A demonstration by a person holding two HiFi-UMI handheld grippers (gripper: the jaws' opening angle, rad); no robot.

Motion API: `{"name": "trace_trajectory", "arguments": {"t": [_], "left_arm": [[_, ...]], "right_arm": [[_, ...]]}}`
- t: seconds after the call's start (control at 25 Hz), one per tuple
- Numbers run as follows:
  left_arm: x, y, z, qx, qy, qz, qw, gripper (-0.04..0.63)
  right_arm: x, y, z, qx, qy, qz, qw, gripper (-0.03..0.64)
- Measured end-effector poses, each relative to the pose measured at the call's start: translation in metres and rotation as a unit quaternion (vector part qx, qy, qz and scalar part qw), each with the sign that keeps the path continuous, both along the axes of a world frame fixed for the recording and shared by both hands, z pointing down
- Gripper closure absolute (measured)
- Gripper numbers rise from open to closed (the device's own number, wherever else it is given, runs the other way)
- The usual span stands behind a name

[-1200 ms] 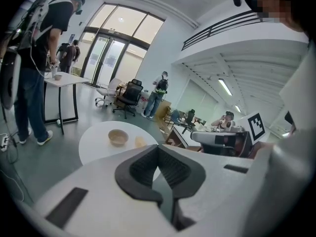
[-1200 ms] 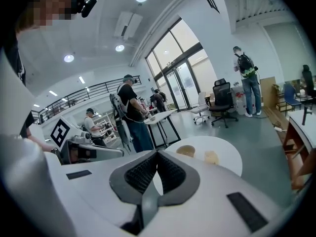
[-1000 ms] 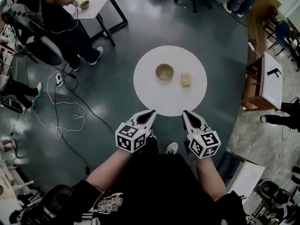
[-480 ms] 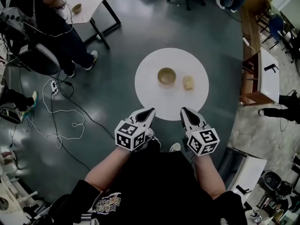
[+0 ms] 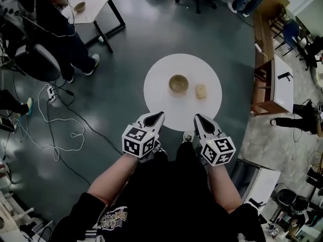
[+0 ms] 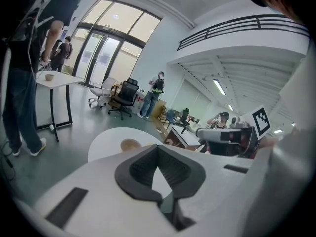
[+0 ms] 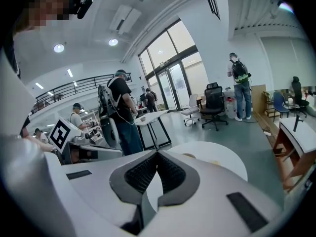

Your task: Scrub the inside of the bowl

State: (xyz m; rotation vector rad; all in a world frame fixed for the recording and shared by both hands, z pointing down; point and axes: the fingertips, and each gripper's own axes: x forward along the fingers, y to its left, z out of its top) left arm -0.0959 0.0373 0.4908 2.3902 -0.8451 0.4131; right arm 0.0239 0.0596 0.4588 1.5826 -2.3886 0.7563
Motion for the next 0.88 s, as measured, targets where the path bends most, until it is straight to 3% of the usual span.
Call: {"name": "trace_trajectory", "arguments": {"t": [0.52, 0.88], "left_arm": [[-0.001, -0.031, 0.019, -0.024, -0.017, -0.048, 0.9984, 0.589], [0.03, -0.054, 0.043, -0.038, -0.029, -0.052, 0.9975, 0.589]], "right_arm": [[0.002, -0.046, 0.02, -0.02, -0.011, -0.04, 0.999, 0.597], [0.047, -0.072, 0.055, -0.048, -0.011, -0.013, 0.999, 0.597]]}}
